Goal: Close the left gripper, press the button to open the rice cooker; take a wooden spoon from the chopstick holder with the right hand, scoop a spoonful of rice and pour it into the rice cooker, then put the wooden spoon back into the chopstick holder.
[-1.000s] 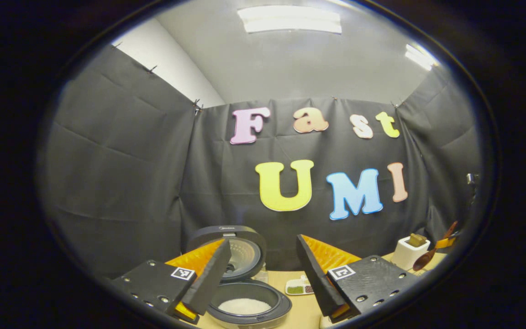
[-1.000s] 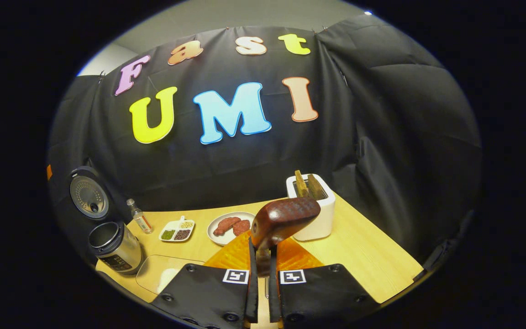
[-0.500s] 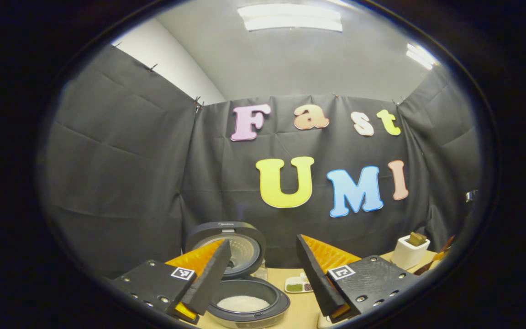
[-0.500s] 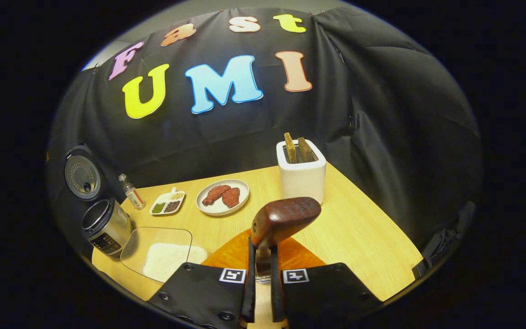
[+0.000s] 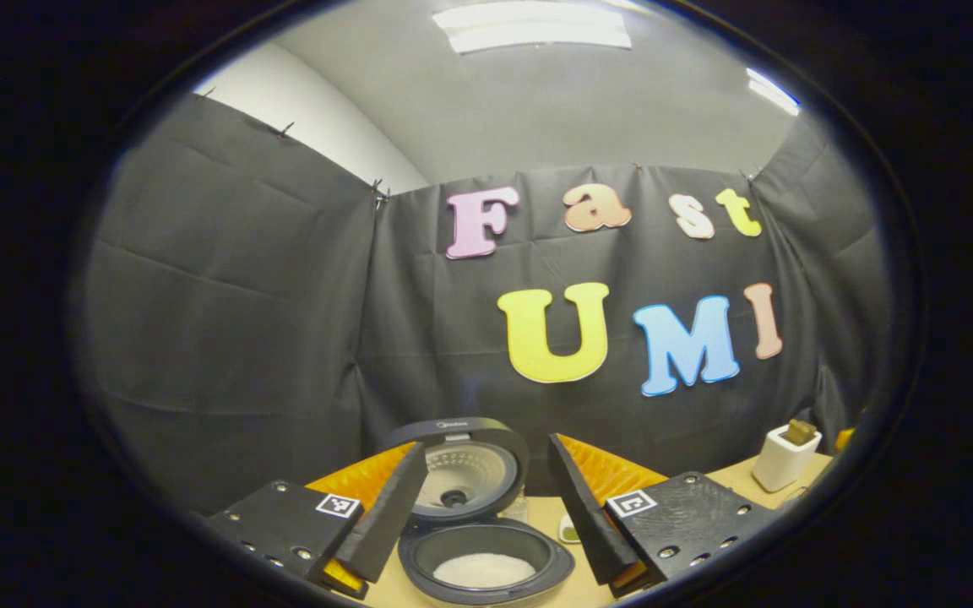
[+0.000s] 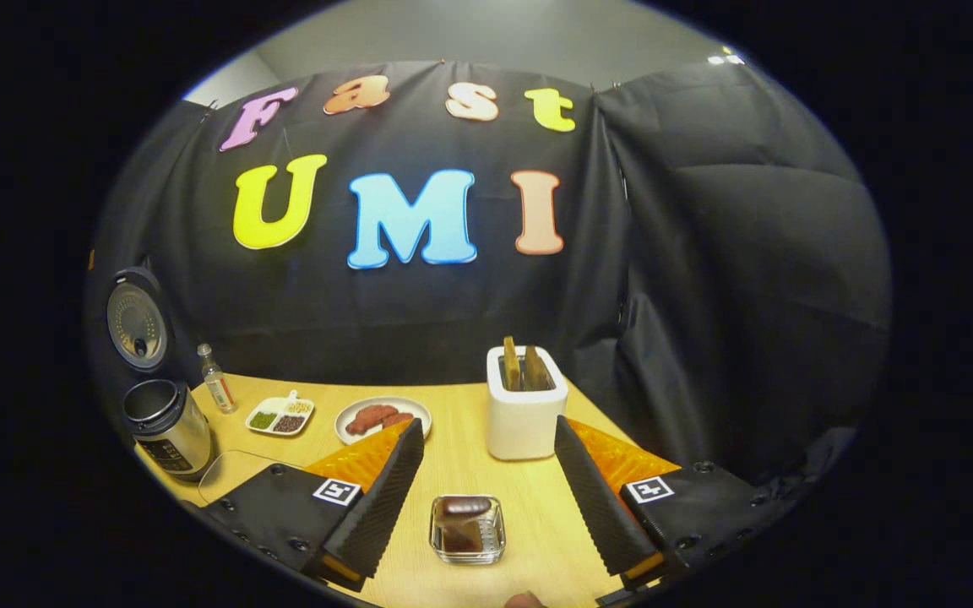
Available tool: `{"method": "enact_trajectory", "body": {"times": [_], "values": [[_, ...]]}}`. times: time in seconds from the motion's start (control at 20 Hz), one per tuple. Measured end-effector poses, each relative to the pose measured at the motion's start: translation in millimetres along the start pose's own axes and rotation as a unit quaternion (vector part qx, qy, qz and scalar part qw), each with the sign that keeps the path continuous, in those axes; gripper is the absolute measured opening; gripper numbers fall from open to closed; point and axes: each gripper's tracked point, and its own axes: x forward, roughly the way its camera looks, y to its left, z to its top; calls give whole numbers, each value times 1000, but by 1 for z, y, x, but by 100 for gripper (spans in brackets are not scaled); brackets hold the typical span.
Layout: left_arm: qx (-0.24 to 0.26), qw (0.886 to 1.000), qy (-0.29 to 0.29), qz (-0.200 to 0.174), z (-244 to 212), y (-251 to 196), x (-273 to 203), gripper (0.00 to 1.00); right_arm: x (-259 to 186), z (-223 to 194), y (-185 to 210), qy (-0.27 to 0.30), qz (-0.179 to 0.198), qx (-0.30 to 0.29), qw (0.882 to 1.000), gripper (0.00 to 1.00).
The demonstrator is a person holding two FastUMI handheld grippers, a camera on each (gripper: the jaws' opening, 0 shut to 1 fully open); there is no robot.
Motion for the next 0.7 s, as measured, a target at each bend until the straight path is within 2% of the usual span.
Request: {"method": "enact_trajectory", "body": {"times": [0.2,0.25,0.35,0.7], "values": [[21,1000,-2,7,11,16,51,92,-15,31,10,-37,-6,-10,999,98],[25,1000,-1,8,13,18,65,88,-18,36,12,-43,-7,-10,999,98],[29,1000,4,8,13,22,94,90,-22,42,17,-50,-12,-11,999,98],[37,998,53,14,-27,34,188,88,-17,34,42,-43,-14,-11,999,98]]}}
